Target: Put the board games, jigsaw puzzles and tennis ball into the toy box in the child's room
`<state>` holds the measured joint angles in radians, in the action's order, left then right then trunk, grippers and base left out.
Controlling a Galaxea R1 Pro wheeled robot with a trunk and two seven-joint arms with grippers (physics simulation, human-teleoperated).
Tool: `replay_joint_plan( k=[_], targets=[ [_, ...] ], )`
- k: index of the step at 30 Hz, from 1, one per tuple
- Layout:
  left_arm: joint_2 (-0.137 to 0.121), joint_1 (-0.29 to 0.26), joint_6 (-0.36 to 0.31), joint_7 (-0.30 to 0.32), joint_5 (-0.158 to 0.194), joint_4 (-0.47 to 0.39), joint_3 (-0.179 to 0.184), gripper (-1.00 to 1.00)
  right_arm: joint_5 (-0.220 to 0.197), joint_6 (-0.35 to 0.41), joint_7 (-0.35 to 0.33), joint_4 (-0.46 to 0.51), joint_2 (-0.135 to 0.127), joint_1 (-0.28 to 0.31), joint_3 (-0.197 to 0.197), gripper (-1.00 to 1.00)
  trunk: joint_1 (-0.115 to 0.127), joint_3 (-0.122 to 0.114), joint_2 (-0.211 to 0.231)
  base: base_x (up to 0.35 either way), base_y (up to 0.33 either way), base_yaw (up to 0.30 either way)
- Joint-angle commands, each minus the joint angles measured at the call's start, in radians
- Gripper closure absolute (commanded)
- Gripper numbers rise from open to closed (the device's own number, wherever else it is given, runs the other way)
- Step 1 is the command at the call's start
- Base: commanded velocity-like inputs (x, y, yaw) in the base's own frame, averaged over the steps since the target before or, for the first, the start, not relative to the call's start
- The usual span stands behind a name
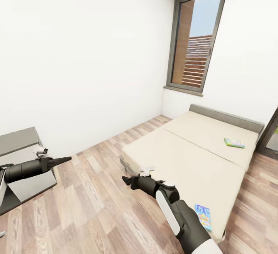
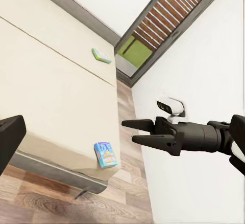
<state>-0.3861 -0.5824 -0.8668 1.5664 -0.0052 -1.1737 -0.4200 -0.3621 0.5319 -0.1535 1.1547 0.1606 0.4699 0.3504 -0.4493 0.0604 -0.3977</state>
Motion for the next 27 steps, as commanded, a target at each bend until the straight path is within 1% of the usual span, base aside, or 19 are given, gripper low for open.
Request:
replay_joint_plan(
  k=[1,11,27],
  targets=[
    [-0.001,0.0,-0.011,0.004,-0.001,0.0,0.0,-1.0,-0.002,0.005,-0.001,0.0,0.0,0.001,-0.001,-1.0,-0.001,0.002,-0.002,0.0,0.178,-0.28],
    [-0.001,0.0,-0.011,0.004,-0.001,0.0,0.0,-1.0,-0.002,0.005,-0.001,0.0,0.0,0.001,-0.001,-1.0,-0.001,-0.003,-0.002,0.0,0.109,-0.28],
    [-0.001,0.0,-0.011,0.004,0.0,0.0,0.0,-1.0,-0.001,0.005,-0.001,0.0,0.0,0.001,-0.001,-1.0,-0.001,-0.011,-0.002,0.0,0.006,-0.281]
  ],
)
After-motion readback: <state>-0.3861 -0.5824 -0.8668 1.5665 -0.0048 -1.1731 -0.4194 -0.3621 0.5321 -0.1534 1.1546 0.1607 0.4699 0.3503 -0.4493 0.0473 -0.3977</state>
